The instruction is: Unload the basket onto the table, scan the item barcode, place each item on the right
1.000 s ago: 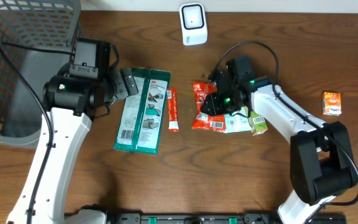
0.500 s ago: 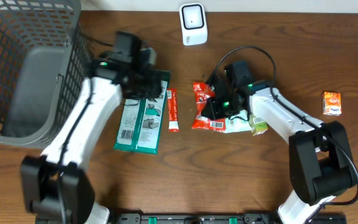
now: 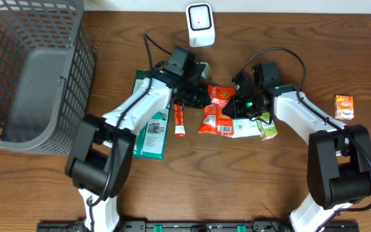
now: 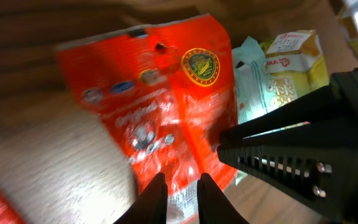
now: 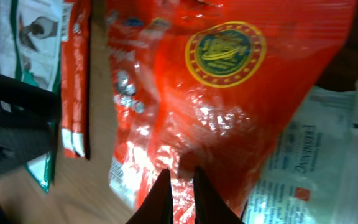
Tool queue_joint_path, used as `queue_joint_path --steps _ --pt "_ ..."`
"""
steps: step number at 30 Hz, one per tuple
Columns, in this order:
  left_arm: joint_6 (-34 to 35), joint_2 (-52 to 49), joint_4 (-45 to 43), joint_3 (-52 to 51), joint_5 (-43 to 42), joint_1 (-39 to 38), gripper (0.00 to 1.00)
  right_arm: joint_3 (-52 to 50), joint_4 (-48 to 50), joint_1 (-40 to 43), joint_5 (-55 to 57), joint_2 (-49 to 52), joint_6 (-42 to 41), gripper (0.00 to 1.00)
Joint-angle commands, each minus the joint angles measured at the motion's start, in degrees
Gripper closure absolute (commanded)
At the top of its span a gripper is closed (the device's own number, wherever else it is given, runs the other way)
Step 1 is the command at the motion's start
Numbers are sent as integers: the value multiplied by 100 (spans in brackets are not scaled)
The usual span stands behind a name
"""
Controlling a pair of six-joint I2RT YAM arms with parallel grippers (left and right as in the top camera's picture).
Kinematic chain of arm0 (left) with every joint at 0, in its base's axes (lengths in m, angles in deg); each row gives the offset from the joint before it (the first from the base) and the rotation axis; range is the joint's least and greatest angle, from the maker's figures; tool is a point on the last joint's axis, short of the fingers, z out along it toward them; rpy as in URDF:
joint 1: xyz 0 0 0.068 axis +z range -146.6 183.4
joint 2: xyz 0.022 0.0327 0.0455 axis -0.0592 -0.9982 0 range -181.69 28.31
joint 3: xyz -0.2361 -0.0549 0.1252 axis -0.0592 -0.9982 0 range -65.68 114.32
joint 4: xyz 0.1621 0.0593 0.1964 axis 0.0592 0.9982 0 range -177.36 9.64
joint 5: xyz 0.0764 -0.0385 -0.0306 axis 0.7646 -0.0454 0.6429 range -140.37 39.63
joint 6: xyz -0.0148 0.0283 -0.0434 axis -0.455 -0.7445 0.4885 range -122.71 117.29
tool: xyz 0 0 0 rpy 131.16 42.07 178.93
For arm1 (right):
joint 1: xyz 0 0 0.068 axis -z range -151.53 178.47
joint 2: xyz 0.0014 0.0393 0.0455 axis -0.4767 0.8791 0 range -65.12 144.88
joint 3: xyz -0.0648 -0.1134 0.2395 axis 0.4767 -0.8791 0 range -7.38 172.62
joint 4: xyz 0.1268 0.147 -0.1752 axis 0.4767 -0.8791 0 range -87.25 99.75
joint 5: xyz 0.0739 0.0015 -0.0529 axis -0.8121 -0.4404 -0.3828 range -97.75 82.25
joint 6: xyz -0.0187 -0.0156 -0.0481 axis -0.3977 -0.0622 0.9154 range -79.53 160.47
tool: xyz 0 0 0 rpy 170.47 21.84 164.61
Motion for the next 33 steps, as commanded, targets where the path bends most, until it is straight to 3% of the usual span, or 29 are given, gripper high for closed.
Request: queue_joint_path --steps 1,6,9,13,17,33 --pt "-151 -247 -144 -11 -79 -72 81 -144 107 -15 192 -22 -168 91" --pt "-317 -474 -249 -11 232 -87 81 -264 111 -96 188 -22 -166 91" --pt "-315 -562 -269 -11 623 -85 81 -271 125 -160 -72 -22 -92 99" --pt "-315 -579 -278 -11 678 -90 81 -271 389 -341 -1123 -22 271 98" --pt "-315 -579 -304 -11 680 -90 81 -271 575 -619 -1158 -22 358 97" --pt "-315 -579 -302 -11 776 -90 81 -278 221 -1080 750 -20 -446 99"
